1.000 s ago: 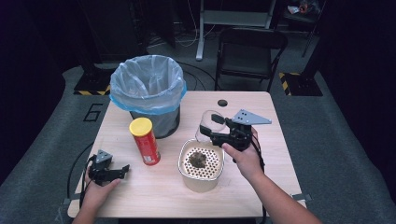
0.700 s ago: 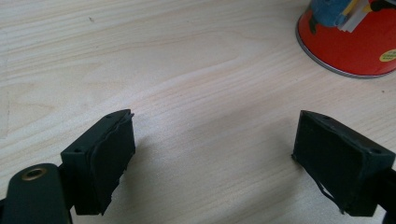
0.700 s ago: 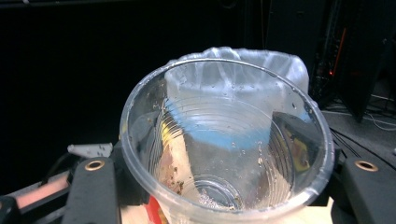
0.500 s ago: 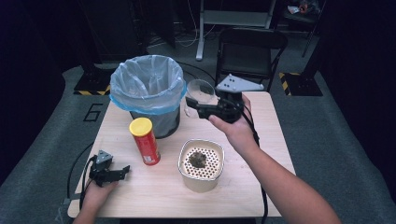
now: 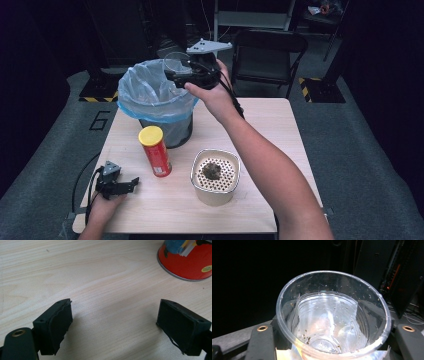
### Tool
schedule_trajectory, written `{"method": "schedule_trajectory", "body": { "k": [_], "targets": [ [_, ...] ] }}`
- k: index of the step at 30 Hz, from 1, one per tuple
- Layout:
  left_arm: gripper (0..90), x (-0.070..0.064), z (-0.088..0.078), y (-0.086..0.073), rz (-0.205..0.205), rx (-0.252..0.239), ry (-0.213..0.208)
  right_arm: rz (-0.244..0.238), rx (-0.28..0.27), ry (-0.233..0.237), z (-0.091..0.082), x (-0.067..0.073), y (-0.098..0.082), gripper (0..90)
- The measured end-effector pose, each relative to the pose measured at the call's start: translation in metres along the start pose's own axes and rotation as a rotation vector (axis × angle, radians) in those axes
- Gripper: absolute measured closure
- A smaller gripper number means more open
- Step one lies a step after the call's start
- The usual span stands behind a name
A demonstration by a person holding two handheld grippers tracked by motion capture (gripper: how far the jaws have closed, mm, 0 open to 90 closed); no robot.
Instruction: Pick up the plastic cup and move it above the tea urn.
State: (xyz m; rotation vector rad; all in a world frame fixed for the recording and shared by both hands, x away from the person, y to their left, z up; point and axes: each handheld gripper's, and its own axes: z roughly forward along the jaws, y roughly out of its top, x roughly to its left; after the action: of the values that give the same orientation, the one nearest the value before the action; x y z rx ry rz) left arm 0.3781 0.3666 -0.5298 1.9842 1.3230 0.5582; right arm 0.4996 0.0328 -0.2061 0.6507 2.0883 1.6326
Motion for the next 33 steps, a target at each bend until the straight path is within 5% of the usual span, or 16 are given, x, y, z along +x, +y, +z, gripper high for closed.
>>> {"method": "schedule_trajectory", "body": {
  "k": [6,16,19,24,33],
  "targets": [
    [12.7,0.000,0.000,0.000,-0.006,0.004,-0.004,0.071,0.042,-0.048,0.044,-0.007,-0.012,32.9],
    [12.9,0.000,0.000,0.000,-0.002,0.002,0.001,0.067,0.117,-0.109,0.082,-0.010,-0.026,28.7],
    [13.1,-0.001,0.000,0.000,0.001,-0.001,0.006,0.120,0.146,-0.083,0.094,-0.012,-0.031,20.6],
    [13.0,-0.002,-0.001,-0.001,-0.002,-0.002,0.006,0.137,0.141,-0.074,0.093,-0.013,-0.033,7.2],
    [13.2,-0.003,-0.002,-0.001,-0.021,0.003,0.008,0.111,0.084,-0.052,0.068,-0.014,-0.025,8.1]
  ]
}}
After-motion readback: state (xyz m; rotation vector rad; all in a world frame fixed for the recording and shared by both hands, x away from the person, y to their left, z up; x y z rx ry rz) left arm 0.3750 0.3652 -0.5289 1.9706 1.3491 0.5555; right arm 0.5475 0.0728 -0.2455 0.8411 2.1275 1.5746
